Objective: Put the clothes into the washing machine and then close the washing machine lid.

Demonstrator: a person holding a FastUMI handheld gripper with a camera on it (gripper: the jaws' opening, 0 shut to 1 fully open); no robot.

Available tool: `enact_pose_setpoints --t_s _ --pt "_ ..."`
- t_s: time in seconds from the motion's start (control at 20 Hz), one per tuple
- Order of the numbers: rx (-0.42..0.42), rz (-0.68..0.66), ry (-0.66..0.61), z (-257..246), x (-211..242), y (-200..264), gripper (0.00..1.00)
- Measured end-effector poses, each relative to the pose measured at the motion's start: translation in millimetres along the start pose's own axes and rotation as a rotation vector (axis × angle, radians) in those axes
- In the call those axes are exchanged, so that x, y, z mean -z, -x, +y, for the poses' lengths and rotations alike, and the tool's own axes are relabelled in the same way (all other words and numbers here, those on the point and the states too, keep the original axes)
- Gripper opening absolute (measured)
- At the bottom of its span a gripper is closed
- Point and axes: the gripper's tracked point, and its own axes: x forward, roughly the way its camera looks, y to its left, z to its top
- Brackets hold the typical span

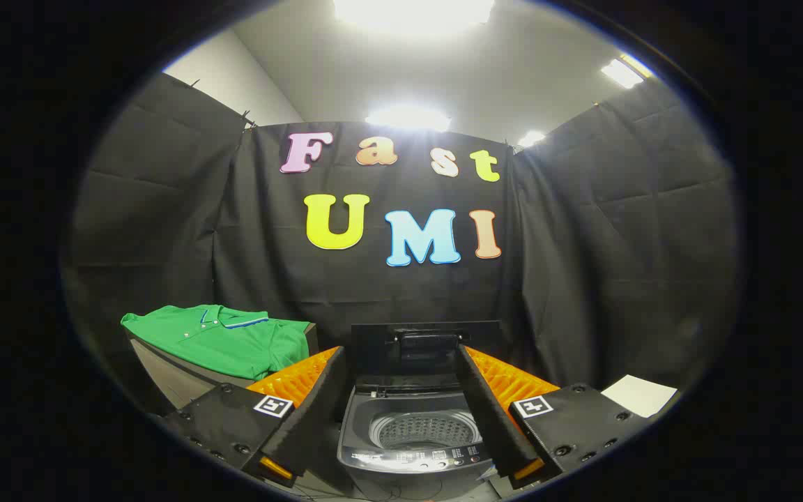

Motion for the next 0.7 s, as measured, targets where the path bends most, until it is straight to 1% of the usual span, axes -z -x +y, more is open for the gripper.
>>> enact_pose_setpoints --t_s 0.7 --pt "-0.002 0.019 -0.001 -2.9 5.7 5.2 0.99"
